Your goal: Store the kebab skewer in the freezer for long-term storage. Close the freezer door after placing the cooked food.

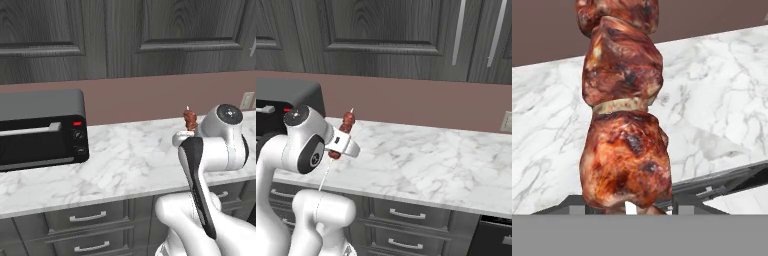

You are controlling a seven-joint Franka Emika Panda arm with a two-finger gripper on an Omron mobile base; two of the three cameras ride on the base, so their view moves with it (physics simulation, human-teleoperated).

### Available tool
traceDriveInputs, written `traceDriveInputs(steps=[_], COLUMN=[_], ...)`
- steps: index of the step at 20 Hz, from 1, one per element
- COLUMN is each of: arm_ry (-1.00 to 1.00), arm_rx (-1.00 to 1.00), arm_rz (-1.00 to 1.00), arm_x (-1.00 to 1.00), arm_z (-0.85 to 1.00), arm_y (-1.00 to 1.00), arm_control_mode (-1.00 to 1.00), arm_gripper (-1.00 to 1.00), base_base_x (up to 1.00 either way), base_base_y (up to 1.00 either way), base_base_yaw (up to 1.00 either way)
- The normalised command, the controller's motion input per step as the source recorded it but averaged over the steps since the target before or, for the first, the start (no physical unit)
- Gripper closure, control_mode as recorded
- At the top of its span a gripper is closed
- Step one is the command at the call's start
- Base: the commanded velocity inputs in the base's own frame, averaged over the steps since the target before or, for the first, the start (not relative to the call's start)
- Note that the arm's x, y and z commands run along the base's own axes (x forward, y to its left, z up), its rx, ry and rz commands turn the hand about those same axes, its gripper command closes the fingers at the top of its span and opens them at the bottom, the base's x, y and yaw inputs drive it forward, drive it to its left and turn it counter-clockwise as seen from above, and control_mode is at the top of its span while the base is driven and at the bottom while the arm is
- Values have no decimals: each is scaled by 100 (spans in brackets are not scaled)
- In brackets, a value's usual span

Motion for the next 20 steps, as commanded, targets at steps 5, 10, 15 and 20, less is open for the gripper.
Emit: traceDriveInputs(steps=[5,10,15,20], arm_ry=[-22,-18,-1,0], arm_rx=[0,0,0,0], arm_rz=[0,0,0,0], arm_x=[-31,-7,-2,0], arm_z=[9,0,0,0], arm_y=[0,0,0,0], arm_control_mode=[-100,-100,-100,-100], arm_gripper=[100,100,100,100], base_base_x=[0,0,0,0], base_base_y=[0,0,0,0], base_base_yaw=[0,0,0,0])
